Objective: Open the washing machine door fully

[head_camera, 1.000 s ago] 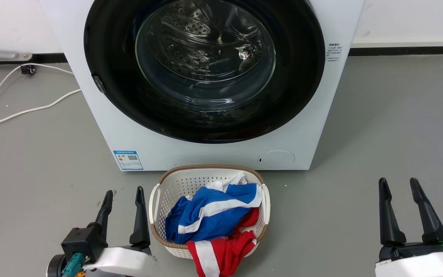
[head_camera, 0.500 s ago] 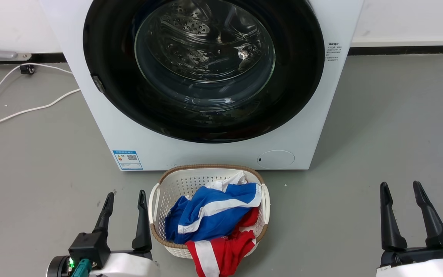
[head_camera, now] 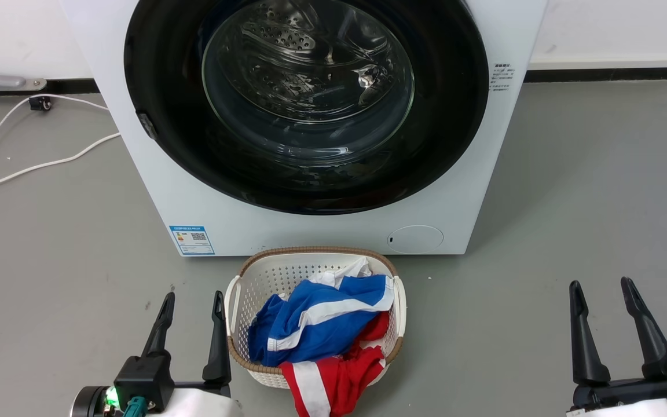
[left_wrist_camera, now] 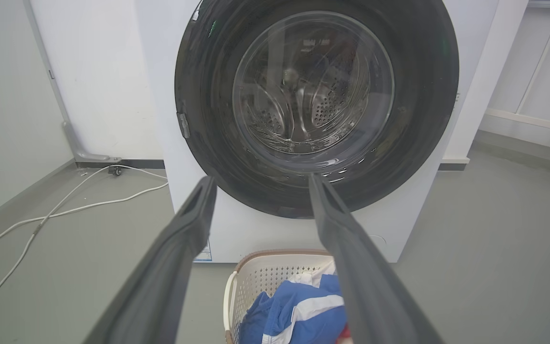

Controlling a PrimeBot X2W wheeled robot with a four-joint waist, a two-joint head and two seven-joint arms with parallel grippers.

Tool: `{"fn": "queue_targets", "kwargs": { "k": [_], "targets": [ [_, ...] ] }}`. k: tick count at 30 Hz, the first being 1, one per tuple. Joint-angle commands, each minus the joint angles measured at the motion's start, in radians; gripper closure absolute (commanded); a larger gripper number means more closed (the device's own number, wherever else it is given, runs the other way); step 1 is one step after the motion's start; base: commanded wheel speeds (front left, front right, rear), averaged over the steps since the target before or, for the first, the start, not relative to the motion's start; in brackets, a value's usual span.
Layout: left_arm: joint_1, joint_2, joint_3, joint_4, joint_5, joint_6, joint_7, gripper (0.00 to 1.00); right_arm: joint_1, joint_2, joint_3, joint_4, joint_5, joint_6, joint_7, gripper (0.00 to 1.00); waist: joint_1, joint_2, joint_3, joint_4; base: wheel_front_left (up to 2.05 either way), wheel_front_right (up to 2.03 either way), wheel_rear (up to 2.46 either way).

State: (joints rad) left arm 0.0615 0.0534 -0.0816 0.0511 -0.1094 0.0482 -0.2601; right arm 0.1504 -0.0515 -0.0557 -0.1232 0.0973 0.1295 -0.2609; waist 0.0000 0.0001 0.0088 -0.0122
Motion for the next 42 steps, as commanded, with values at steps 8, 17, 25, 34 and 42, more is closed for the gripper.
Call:
{"fn": "queue_targets", "kwargs": {
  "k": [8,17,25,34,42],
  "targets": [
    [0.011,-0.002,0.011,0.010,0.000,0.000,-0.006,0.00,0.008,0.002,-0.003,0.007,0.011,0.002,-0.005,0.00,0.0000,-0.0001,0.000,-0.001,0.00,0.00,0.00],
    [0.008,-0.003,0.009,0.018,-0.012,0.010,-0.006,0.00,0.010,0.002,0.002,0.017,0.012,0.002,-0.005,0.00,0.0000,-0.0001,0.001,-0.003,0.00,0.00,0.00],
    [0.006,-0.003,0.007,0.024,-0.012,0.014,-0.006,0.00,0.006,0.002,0.013,0.018,0.008,0.002,-0.005,1.00,0.0000,-0.0001,0.000,-0.002,0.00,0.00,0.00],
    [0.013,-0.003,0.009,0.024,-0.015,0.015,-0.006,0.00,-0.012,0.002,0.030,0.026,0.343,0.002,-0.005,1.00,0.0000,-0.0001,-0.006,-0.004,0.00,0.00,0.00],
    [0.013,-0.003,0.007,0.026,-0.016,0.015,-0.006,0.00,-0.024,0.001,0.052,0.041,0.858,0.002,-0.005,1.00,0.0000,-0.0001,-0.009,-0.005,0.00,0.00,0.00]
  ]
}}
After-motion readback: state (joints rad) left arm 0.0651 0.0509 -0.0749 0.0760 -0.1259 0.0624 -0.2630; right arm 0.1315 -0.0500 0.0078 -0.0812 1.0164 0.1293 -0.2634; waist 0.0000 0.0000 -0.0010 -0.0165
